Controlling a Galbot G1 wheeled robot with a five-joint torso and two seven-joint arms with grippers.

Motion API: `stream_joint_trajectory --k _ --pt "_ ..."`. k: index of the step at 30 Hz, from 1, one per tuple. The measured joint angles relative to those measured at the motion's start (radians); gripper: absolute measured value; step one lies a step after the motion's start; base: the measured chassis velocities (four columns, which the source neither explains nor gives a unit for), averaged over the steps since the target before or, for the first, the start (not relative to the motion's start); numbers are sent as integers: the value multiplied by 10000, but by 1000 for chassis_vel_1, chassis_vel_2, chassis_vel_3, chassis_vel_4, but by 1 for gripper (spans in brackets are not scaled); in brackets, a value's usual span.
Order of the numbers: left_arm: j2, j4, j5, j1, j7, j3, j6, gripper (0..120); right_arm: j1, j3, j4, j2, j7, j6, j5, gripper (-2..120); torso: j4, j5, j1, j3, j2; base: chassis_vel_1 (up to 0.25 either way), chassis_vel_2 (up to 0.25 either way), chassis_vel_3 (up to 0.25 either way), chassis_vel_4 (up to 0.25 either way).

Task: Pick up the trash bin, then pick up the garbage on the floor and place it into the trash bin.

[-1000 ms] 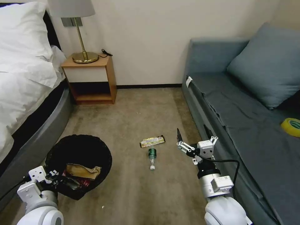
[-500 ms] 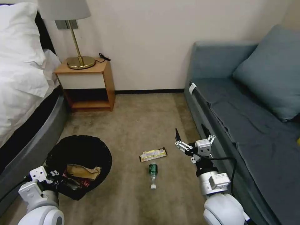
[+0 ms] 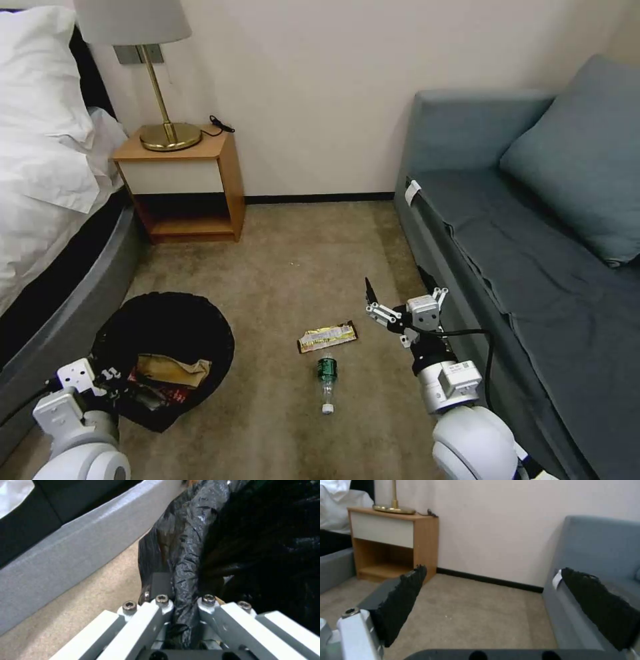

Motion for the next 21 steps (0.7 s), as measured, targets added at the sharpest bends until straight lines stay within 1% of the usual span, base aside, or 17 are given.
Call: stream_joint_trajectory --k 2,4,5,7,10,13,14,16,17,18,19,20,21 --pt "12 70 74 114 160 -2 -272 2 440 -368 -187 -80 153 -202 214 100 0 1 0 0 0 0 0 0 0" --pt "23 91 96 133 268 31 -402 2 733 -638 -315 -94 246 -348 404 100 1 0 0 0 0 0 0 0 0" --pt "23 91 96 133 268 31 -402 2 733 -638 -315 -94 246 -348 404 100 1 0 0 0 0 0 0 0 0" --pt "96 120 98 127 424 53 -530 2 1060 -982 -399 -88 405 -668 775 100 -1 0 0 0 0 0 0 0 0" --pt "181 138 100 148 541 42 -586 2 1259 -1179 -426 -69 548 -987 904 100 -1 0 0 0 0 0 0 0 0" --pt "290 126 103 193 698 31 -630 2 1559 -1450 -391 -80 998 -1913 1466 100 -2 0 0 0 0 0 0 0 0" --pt "290 126 103 193 698 31 -630 2 1559 -1450 -391 -80 998 -1913 1466 100 -2 0 0 0 0 0 0 0 0" --pt "343 78 105 168 720 31 -629 2 1831 -1619 -381 -134 1358 -2687 2149 100 -2 1 0 0 0 0 0 0 0" --pt "359 65 109 157 724 34 -620 2 1927 -1669 -401 -157 1427 -2914 2364 100 -2 0 0 0 0 0 0 0 0" --pt "377 61 124 141 726 43 -610 2 2136 -1799 -485 -189 1608 -3338 2868 100 -3 0 0 0 1 0 0 0 0" --pt "377 61 124 141 726 43 -610 2 2136 -1799 -485 -189 1608 -3338 2868 100 -3 0 0 0 1 0 0 0 0" --pt "386 60 143 124 731 54 -601 2 2307 -1915 -585 -197 1806 -3632 3302 100 -1 0 0 0 0 0 0 0 0" --pt "391 61 166 98 732 70 -582 2 2597 -2084 -757 -189 2152 -4046 4072 100 -1 0 0 0 0 0 0 0 0"
